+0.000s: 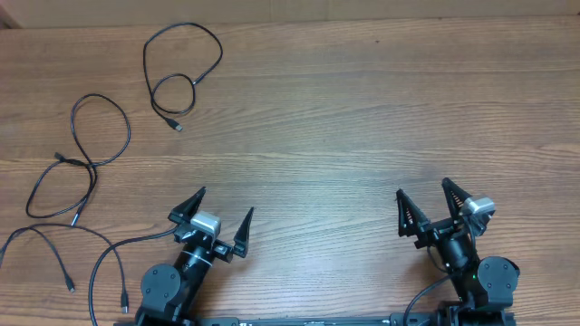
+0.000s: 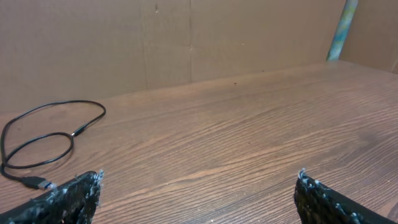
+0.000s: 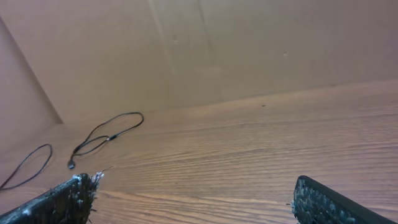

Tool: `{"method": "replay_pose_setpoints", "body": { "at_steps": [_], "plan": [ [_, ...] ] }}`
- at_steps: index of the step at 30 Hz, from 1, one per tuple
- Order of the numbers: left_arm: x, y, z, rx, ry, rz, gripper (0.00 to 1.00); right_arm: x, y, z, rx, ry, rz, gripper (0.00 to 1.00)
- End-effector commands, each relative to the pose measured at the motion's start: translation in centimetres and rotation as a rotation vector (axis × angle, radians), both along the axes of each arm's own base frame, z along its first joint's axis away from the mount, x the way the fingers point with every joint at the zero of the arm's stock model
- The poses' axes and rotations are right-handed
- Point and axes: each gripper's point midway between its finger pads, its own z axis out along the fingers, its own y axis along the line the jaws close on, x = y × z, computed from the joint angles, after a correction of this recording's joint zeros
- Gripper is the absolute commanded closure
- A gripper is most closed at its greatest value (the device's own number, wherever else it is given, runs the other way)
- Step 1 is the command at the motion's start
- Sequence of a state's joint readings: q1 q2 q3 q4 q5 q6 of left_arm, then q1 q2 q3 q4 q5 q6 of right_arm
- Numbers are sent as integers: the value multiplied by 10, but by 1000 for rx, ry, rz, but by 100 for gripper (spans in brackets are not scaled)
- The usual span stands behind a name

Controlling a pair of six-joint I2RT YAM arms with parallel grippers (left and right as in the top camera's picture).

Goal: Untangle cables

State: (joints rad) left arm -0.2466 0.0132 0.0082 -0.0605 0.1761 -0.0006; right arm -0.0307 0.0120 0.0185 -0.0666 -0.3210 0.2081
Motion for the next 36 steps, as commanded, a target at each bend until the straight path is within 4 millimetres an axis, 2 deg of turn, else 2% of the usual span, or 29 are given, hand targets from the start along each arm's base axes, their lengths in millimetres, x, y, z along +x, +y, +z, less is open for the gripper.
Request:
{"method": "replay_pose_setpoints", "body": {
  "at_steps": [1,4,6,8,12,15,36],
  "plan": [
    [0,2,0,-7,-1,7,0,2,-8,-2,-5,-4,-48,0],
    [0,2,0,-7,-1,7,0,4,-16,-2,14,1,-94,0],
    [0,2,0,-7,-1,7,0,7,-35,-3,112,24,-208,0],
    [0,2,0,-7,-1,7,0,8,-43,-3,147,30,-257,0],
    [0,2,0,-7,-1,7,0,8,-42,-6,107,35,-248,0],
    [0,2,0,-7,-1,7,1,7,-33,-5,19,13,-194,0],
    [0,2,0,-7,-1,7,0,7,-33,-5,18,12,-195,0]
  ]
}}
